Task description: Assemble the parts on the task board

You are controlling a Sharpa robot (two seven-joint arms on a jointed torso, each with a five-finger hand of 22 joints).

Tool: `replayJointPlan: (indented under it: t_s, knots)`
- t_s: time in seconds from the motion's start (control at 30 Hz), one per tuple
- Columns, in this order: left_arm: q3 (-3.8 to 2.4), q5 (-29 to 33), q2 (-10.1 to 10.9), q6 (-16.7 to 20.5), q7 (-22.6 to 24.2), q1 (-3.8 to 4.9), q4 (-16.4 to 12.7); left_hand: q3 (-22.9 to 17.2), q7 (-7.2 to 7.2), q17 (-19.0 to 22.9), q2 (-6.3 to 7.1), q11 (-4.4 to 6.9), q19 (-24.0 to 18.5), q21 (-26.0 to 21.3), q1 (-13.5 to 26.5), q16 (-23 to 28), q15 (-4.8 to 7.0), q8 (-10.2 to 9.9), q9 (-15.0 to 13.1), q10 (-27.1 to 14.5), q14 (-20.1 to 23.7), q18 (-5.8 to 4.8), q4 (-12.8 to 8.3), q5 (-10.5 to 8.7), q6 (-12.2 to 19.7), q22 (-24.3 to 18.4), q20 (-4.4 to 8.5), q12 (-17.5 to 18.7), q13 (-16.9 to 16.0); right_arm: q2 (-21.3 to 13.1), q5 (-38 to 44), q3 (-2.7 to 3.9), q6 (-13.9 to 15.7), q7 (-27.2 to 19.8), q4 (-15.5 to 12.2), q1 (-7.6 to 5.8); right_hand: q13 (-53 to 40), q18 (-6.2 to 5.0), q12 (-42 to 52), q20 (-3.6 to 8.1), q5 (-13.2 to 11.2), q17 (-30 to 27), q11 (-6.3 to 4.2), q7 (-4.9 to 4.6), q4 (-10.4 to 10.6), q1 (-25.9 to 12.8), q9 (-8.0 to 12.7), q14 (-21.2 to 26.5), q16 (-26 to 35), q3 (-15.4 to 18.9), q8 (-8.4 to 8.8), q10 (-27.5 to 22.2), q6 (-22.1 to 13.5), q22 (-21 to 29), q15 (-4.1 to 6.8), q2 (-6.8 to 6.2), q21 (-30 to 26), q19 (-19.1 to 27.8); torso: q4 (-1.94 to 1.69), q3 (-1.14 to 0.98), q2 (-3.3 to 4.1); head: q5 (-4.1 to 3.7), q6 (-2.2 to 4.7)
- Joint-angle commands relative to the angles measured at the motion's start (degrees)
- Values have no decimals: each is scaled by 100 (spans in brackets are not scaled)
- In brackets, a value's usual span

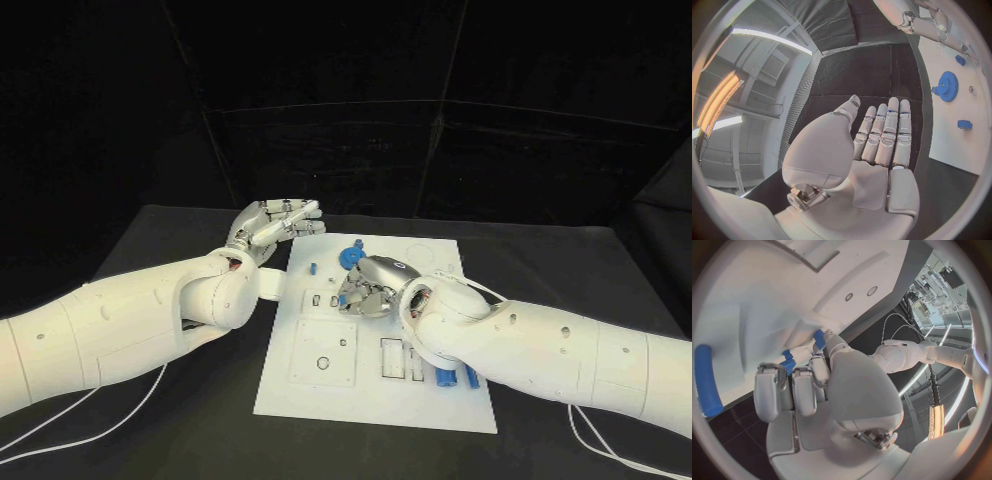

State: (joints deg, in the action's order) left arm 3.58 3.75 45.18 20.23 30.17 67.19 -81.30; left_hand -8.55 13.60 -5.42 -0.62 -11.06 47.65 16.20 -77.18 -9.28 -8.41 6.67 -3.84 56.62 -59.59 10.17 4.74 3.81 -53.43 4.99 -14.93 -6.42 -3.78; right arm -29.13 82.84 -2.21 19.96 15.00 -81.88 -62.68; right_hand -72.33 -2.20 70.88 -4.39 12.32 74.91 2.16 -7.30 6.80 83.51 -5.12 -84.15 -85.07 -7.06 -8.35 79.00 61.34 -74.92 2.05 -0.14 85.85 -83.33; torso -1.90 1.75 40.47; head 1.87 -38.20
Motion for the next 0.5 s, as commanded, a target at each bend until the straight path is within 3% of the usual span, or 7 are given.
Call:
replayJointPlan:
  t_s: [0.03, 0.5]
  knots:
    - [-5, 9, -7, -52, 52, 9, 0, -4, 33, 7, -33, 12, 45, -20, -15, 37, -5, -34, 0, -29, -21, 38, -45, 34, 29, -7, 4, 39, 2, 0, 117, -3, -180, 103, 5, -4, 11, 7, -35, 19, 7, 503, -71, 110, 5, -10, -17, -375, 17, -32, -28, 25, 155, -623, 31, 45, 7, 8, -1, 1, 2, -1, -10]
    - [-5, 9, -8, -67, 48, 8, 4, -4, 33, 7, -33, 12, 45, -20, -15, 37, -5, -34, 0, -29, -21, 38, -45, 34, 29, -7, 4, 39, 2, -12, 529, -4, -230, 402, 21, 7, 101, -7, -152, 12, -3, 452, -50, 79, 1, -83, 2, -363, 50, -41, 27, -43, 72, -564, 18, -23, -24, 55, -8, 7, -1, -3, -12]
